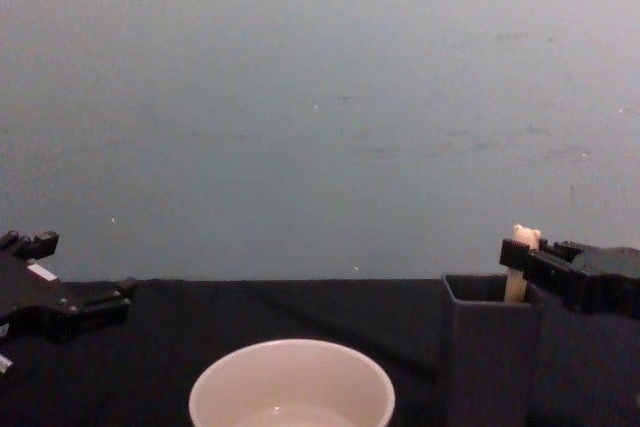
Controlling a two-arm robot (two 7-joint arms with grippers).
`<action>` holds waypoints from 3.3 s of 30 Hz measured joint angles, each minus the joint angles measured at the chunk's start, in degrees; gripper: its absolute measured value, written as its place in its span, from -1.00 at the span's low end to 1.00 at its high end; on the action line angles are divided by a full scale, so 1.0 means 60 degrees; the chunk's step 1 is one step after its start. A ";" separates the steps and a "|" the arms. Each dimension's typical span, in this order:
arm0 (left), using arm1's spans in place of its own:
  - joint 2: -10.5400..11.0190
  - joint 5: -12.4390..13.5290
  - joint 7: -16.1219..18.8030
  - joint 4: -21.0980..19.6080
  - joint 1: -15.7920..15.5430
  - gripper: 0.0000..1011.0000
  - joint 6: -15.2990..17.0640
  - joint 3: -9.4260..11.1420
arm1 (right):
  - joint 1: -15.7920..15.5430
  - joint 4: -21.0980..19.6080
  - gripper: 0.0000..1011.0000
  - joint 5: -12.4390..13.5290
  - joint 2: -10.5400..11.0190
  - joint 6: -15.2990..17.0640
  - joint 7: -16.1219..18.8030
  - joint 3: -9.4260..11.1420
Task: Pick up the stirring spoon with one hand, stir inside the cup, then place it back in its original position.
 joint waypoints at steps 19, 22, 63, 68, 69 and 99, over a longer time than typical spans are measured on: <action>0.0000 0.0000 0.0000 0.0000 0.0000 0.98 0.0000 -0.0001 | 0.0000 0.0000 -0.58 -0.0001 -0.0001 0.0000 0.0000 0.0000; 0.0000 0.0000 0.0000 0.0000 0.0000 0.98 0.0000 0.0000 | -0.0001 0.0000 -0.58 -0.0001 -0.0001 0.0001 0.0000 0.0000; 0.0000 0.0000 0.0000 0.0000 0.0000 0.98 0.0000 0.0000 | 0.0080 -0.1369 -0.58 0.1263 0.0335 -0.0302 0.0195 0.0499; 0.0000 0.0001 0.0000 -0.0001 0.0000 0.98 0.0000 0.0000 | 0.0227 -0.1433 -0.58 0.1359 0.0271 -0.0409 0.0276 0.0481; 0.0000 0.0001 0.0000 0.0000 0.0000 0.98 0.0000 0.0000 | 0.0251 -0.1436 -0.58 0.1371 0.0260 -0.0422 0.0293 0.0471; 0.0000 0.0000 0.0000 0.0000 0.0000 0.98 0.0000 0.0000 | 0.1737 -0.0029 -0.58 0.0375 -0.0471 -0.0710 0.1180 -0.1238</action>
